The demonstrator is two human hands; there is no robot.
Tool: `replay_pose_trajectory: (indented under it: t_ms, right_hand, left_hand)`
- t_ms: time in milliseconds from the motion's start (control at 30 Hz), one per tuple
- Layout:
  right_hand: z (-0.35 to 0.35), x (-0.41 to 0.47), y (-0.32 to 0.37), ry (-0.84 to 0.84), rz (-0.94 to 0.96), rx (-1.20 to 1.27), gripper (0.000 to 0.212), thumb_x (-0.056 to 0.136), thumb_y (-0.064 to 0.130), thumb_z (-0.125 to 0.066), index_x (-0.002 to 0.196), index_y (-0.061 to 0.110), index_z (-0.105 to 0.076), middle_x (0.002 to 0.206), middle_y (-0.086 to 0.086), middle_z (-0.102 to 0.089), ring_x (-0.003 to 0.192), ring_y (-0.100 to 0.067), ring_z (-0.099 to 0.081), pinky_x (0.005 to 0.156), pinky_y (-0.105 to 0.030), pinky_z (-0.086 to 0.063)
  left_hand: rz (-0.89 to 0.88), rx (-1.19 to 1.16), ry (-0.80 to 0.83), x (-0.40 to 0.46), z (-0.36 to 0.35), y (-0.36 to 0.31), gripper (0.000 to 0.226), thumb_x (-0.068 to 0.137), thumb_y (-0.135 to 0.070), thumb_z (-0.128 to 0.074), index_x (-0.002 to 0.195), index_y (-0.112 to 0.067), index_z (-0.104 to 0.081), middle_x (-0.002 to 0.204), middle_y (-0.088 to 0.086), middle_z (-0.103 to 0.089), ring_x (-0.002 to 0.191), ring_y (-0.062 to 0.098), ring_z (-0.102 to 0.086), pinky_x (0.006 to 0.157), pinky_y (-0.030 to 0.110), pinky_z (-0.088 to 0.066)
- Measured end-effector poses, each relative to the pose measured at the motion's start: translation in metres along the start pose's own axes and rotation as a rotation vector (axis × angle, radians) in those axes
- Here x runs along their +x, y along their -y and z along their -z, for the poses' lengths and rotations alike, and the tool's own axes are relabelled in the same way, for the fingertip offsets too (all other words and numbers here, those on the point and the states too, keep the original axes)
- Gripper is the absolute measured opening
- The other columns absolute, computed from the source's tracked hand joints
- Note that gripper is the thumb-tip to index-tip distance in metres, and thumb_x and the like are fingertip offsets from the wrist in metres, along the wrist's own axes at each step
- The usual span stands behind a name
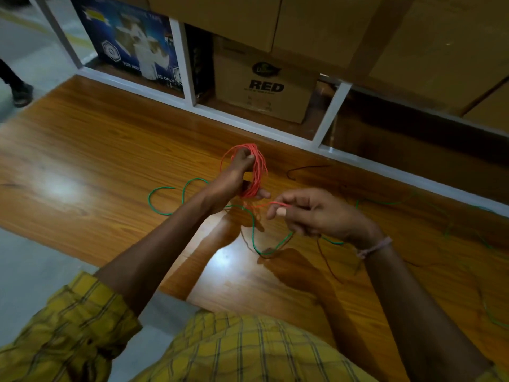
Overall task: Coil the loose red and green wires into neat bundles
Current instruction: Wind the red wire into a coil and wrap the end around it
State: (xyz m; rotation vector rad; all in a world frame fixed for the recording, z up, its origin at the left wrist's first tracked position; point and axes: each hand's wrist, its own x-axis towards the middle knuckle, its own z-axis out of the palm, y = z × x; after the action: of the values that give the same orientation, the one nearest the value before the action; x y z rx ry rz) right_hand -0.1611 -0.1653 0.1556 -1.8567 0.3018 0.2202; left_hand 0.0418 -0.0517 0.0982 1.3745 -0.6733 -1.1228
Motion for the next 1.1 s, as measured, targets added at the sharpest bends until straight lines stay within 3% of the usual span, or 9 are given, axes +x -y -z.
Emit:
replay_pose_trajectory:
  t_ms: [200,300,467,567,633,733,867,1000,1100]
  right_hand:
    - [0.035,0.015,0.003,-0.193,0.05,-0.067,0.017,0.108,0.014,-0.058,0.101,0.006,-0.072,0.062,0.004,-0.052,0.051,-0.005,-0.042,0.05,-0.017,-0.035]
    - [0.049,0.02,0.003,-0.31,0.102,-0.139,0.014,0.104,0.015,-0.065,0.1,0.004,-0.073,0.073,-0.004,-0.059,0.061,-0.004,-0.051,0.057,-0.015,-0.042]
    - [0.062,0.031,-0.008,-0.445,0.188,-0.192,0.018,0.098,0.014,-0.073,0.098,-0.004,-0.072,0.092,-0.014,-0.071,0.078,-0.004,-0.068,0.07,-0.016,-0.053]
    - [0.052,0.038,-0.024,-0.466,0.168,-0.177,0.019,0.101,0.018,-0.071,0.097,0.0,-0.073,0.088,-0.019,-0.07,0.072,-0.013,-0.063,0.063,-0.02,-0.05]
    - [0.042,0.041,-0.035,-0.469,0.147,-0.142,0.02,0.105,0.022,-0.065,0.095,0.006,-0.072,0.081,-0.017,-0.067,0.065,-0.02,-0.059,0.058,-0.026,-0.047]
    - [0.028,0.038,-0.052,-0.48,0.094,-0.106,0.026,0.109,0.023,-0.06,0.084,0.018,-0.068,0.067,0.002,-0.065,0.056,-0.019,-0.059,0.053,-0.029,-0.045]
    - [0.005,0.031,-0.076,-0.438,-0.041,-0.06,0.025,0.11,0.023,-0.057,0.094,0.012,-0.074,0.07,-0.003,-0.067,0.049,-0.024,-0.062,0.051,-0.029,-0.046]
    - [-0.018,0.02,-0.077,-0.331,-0.104,0.034,0.027,0.111,0.024,-0.055,0.107,0.011,-0.078,0.075,-0.011,-0.069,0.054,-0.032,-0.067,0.052,-0.031,-0.052]
    - [-0.026,0.013,-0.068,-0.19,-0.115,0.113,0.03,0.111,0.027,-0.052,0.112,0.012,-0.078,0.079,-0.014,-0.073,0.063,-0.028,-0.072,0.059,-0.03,-0.052]
  left_hand:
    - [0.094,0.072,0.196,-0.011,-0.006,0.006,0.042,0.117,-0.039,-0.03,0.154,-0.018,-0.035,0.12,0.024,-0.063,0.068,0.019,-0.07,0.062,0.032,-0.059]
    - [0.133,-0.04,0.359,-0.016,-0.001,0.01,0.045,0.117,-0.043,-0.029,0.156,-0.025,-0.04,0.133,0.033,-0.063,0.063,0.018,-0.061,0.062,0.03,-0.052]
    - [0.16,-0.224,0.557,-0.027,0.001,0.01,0.052,0.117,-0.037,-0.022,0.164,-0.018,-0.034,0.14,0.037,-0.054,0.055,0.015,-0.057,0.055,0.026,-0.048]
    - [0.115,-0.292,0.622,-0.03,0.001,0.004,0.056,0.116,-0.036,-0.016,0.167,-0.016,-0.028,0.145,0.038,-0.048,0.051,0.009,-0.054,0.056,0.029,-0.041]
    - [0.094,-0.345,0.631,-0.03,0.0,0.002,0.058,0.116,-0.036,-0.013,0.168,-0.014,-0.023,0.147,0.037,-0.045,0.05,0.007,-0.052,0.056,0.027,-0.041]
    - [0.084,-0.472,0.646,-0.029,0.0,-0.001,0.059,0.116,-0.038,-0.012,0.169,-0.015,-0.019,0.149,0.035,-0.042,0.05,0.006,-0.053,0.057,0.026,-0.046]
    - [0.053,-0.659,0.624,-0.021,0.002,-0.009,0.057,0.114,-0.041,-0.017,0.167,-0.022,-0.027,0.145,0.03,-0.055,0.053,0.007,-0.056,0.062,0.027,-0.047]
    - [0.05,-0.723,0.448,-0.008,0.0,-0.012,0.055,0.116,-0.04,-0.021,0.167,-0.024,-0.03,0.147,0.031,-0.053,0.059,0.009,-0.061,0.065,0.029,-0.054]
    - [0.077,-0.817,0.282,0.004,-0.003,-0.008,0.045,0.115,-0.041,-0.028,0.149,-0.023,-0.052,0.137,0.029,-0.06,0.064,0.014,-0.068,0.066,0.032,-0.059]
